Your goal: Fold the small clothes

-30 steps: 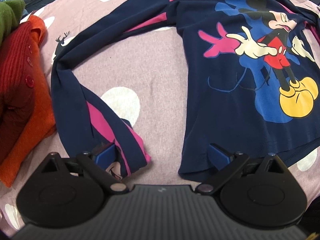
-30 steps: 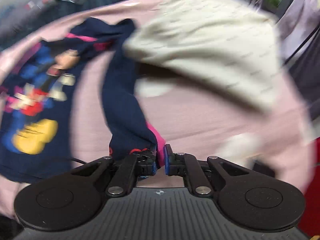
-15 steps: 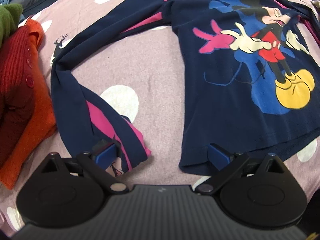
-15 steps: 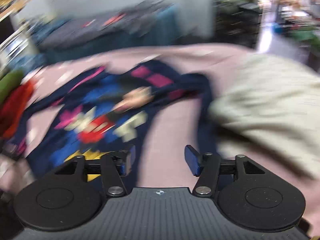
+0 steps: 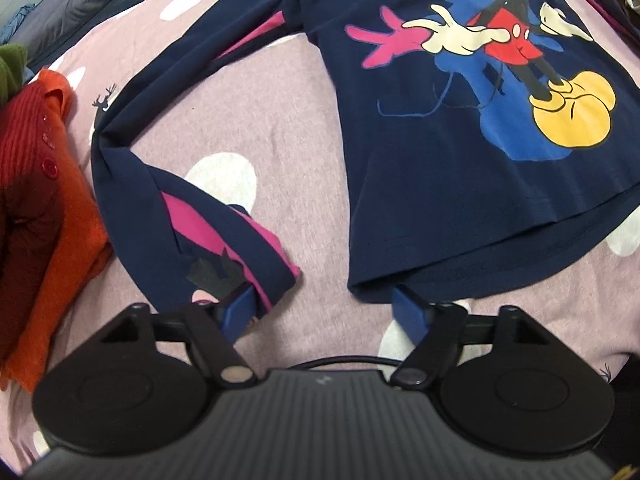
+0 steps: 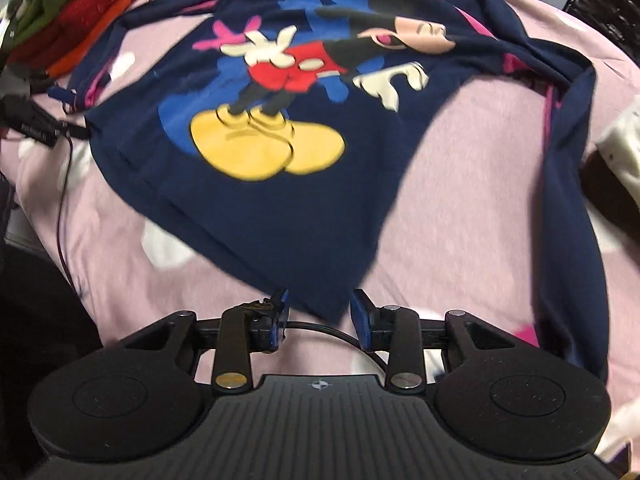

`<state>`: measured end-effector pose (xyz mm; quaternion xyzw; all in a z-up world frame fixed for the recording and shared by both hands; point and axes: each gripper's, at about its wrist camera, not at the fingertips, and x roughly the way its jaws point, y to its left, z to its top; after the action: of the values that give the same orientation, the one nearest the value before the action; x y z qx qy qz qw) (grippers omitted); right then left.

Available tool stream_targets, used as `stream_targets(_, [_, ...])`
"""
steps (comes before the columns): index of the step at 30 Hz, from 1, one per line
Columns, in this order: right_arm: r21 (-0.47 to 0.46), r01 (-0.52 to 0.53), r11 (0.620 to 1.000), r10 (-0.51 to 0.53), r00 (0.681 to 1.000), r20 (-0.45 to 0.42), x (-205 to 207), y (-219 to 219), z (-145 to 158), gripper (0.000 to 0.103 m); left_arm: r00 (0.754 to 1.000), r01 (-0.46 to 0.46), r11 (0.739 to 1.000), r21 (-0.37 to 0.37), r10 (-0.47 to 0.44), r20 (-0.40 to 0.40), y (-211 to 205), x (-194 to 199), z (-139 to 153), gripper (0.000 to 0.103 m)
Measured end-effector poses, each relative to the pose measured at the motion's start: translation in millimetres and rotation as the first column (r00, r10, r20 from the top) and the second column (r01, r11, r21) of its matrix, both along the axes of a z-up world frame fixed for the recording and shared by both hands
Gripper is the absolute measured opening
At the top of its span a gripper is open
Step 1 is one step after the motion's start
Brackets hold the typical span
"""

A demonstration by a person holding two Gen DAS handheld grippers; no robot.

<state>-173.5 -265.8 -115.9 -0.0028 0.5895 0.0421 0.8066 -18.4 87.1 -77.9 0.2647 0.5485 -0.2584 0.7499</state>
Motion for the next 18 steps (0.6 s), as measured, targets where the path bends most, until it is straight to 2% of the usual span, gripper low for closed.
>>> stream_targets(3, [0.016,0.057,0.998,-0.057,0.998,-0.006,-3.5,-3.2,-9.4,0.060,1.000,0.006,1.000,-0.007,-0.006,0.011,-1.1,1.0,-1.2,0.072])
stream_targets(6, [0.082,0.135,0.987,-0.137,0.990,0.017,-3.7,-7.2,-13.8,0.060,0.998,0.035,0.999,0.008,-0.035,0.047,-3.7,0.2,0.8,0.072])
stream_targets(8, [0.089,0.165,0.982,-0.167,0.986,0.025,-2.6,-6.3,-17.4,0.060,0.996,0.062,0.998,0.022,-0.063,0.060,-5.9,0.1,-0.5,0.072])
stream_targets(10, [0.073,0.179,0.981,-0.181,0.983,0.020,-1.9,-5.7,-21.3,0.060,0.995,0.076,0.997,0.029,-0.078,0.058,-8.9,1.7,-4.2,0.068])
stream_targets(13, [0.082,0.196,0.977,-0.198,0.980,0.023,-1.2,-7.6,-24.9,0.058,0.994,0.088,0.996,0.008,-0.089,0.067,-13.0,2.9,-3.2,0.055])
stream_targets(14, [0.082,0.198,0.977,-0.201,0.979,0.027,-1.4,-8.5,-24.9,0.051,0.992,0.096,0.995,0.006,-0.096,0.082,-14.6,1.9,-2.5,0.042])
stream_targets(15, [0.081,0.202,0.976,-0.205,0.978,0.031,-1.6,-9.3,-24.4,0.033,0.990,0.100,0.995,0.015,-0.101,0.095,-16.1,1.6,-2.6,0.028])
stream_targets(17, [0.085,0.222,0.971,-0.226,0.973,0.038,-3.1,-13.1,-22.3,0.012,0.991,0.076,0.997,0.012,-0.076,0.108,-15.5,3.9,-1.2,0.014])
stream_targets(18, [0.104,0.234,0.967,-0.239,0.970,0.038,-4.4,-16.0,-20.0,0.010,0.993,0.056,0.998,-0.007,-0.055,0.107,-13.1,5.8,1.1,0.011])
